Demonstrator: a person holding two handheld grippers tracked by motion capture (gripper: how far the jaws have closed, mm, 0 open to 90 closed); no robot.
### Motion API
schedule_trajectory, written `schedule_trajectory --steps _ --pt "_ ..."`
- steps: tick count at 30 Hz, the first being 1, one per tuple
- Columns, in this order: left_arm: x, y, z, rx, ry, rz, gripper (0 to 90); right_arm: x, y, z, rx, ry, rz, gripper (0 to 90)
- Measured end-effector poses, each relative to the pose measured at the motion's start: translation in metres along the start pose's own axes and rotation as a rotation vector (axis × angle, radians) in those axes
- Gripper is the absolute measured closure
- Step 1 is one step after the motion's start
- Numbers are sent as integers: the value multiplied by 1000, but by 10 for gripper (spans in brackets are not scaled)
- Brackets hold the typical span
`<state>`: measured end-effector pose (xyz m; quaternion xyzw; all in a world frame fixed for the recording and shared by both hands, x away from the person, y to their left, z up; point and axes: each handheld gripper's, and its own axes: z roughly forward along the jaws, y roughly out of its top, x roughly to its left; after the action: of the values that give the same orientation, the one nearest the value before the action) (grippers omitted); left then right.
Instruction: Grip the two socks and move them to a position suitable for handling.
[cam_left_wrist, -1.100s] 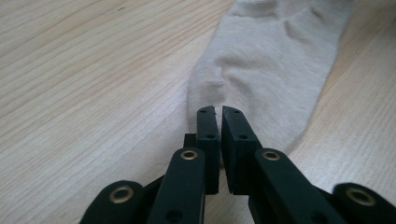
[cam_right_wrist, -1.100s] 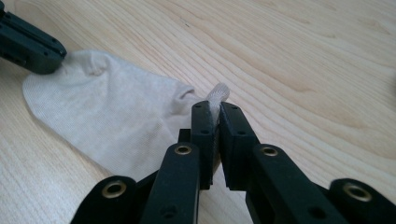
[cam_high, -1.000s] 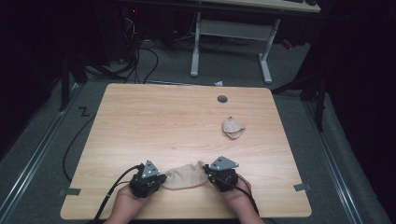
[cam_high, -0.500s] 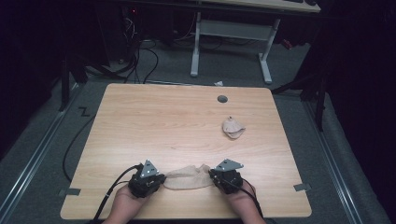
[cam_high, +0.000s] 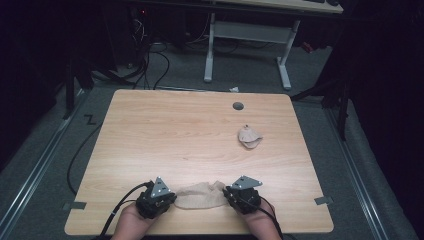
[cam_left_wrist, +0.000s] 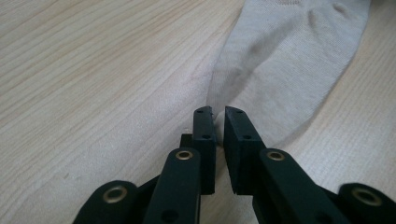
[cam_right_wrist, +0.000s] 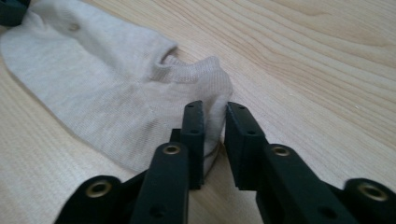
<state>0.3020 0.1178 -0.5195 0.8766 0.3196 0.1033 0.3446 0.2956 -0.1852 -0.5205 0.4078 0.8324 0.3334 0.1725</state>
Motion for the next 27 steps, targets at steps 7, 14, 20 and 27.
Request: schedule_trajectory --steps 7,14,20,27 --pt "4 1 -19 -78 1 -39 767 -7 2 -14 -84 -11 36 690" --pt "34 -7 -37 -130 38 -102 674 -27 14 -17 -104 -72 40 706" --pt "54 -14 -45 -168 60 -178 656 -66 45 -2 -119 -136 88 718" --pt "56 -14 -44 -167 60 -172 654 -103 78 29 -68 -221 106 656"
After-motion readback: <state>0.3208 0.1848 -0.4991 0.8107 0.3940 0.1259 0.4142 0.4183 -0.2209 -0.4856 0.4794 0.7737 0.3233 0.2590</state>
